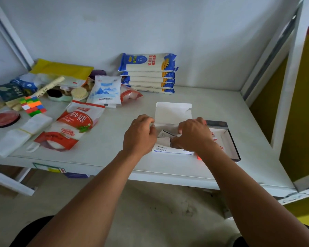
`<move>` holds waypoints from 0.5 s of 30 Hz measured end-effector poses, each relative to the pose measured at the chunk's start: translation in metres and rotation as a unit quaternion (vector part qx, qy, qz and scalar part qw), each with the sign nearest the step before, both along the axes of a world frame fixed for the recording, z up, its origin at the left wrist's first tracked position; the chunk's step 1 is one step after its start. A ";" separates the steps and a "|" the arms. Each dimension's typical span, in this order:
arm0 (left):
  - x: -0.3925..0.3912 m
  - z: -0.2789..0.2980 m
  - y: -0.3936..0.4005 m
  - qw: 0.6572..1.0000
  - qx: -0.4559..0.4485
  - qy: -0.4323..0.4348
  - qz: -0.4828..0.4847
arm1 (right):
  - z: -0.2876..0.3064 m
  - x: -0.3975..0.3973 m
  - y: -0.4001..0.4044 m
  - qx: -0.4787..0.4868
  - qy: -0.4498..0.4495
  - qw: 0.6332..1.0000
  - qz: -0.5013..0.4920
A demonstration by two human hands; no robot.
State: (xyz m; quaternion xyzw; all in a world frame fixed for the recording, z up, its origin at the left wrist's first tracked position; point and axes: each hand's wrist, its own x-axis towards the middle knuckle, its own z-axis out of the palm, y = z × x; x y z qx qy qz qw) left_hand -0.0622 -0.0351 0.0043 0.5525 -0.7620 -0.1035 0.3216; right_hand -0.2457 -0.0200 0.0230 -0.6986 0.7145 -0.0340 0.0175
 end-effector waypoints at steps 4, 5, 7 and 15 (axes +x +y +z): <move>0.001 -0.003 -0.003 1.000 0.001 -0.001 0.009 | 0.006 0.009 -0.005 -0.022 0.007 1.000 0.011; 0.001 -0.004 -0.003 1.000 0.004 -0.001 0.013 | 0.005 0.013 -0.006 -0.023 0.005 0.999 0.028; 0.001 -0.006 -0.003 1.000 0.008 -0.001 0.017 | 0.001 0.019 -0.008 -0.003 -0.004 0.998 0.058; 0.003 -0.010 -0.008 1.000 0.001 0.008 0.002 | -0.001 0.010 -0.020 0.071 -0.025 0.994 0.076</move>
